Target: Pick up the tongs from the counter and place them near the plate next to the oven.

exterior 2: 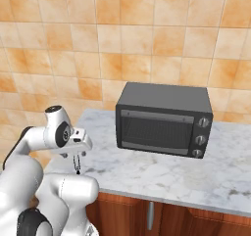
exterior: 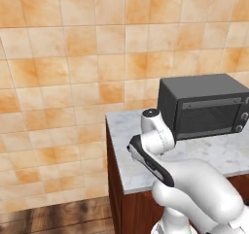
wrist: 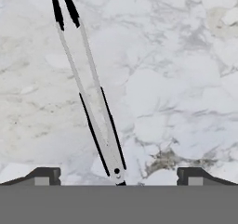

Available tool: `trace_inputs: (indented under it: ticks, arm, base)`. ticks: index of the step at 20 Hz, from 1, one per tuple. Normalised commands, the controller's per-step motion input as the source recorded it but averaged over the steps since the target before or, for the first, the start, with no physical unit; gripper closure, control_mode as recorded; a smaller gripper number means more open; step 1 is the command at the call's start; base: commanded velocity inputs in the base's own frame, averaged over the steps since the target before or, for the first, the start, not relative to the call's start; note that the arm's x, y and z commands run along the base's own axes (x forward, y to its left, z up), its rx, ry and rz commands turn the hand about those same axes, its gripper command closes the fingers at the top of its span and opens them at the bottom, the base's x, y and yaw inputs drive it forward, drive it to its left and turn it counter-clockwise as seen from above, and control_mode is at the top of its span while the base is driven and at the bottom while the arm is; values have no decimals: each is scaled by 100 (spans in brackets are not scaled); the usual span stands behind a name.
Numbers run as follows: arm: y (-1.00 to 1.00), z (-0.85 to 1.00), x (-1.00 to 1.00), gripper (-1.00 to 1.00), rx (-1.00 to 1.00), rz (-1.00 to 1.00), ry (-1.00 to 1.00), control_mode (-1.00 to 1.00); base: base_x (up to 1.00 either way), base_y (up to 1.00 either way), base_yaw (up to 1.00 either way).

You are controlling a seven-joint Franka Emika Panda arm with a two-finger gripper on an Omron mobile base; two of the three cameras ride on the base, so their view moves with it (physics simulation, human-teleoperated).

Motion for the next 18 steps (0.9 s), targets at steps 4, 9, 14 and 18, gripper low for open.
trace_inputs:
  ticks: [4,9,14,18]
  arm:
    - [3,-31,11,-100,0,4,3,-100]
    - [5,-32,14,-100,0,2,2,-100]
    - [11,-32,19,-100,0,2,2,-100]
    - [1,-31,16,-100,0,1,1,-100]
  base:
    - [0,0,0]
    - [0,0,0]
    - [0,0,0]
    - [0,0,0]
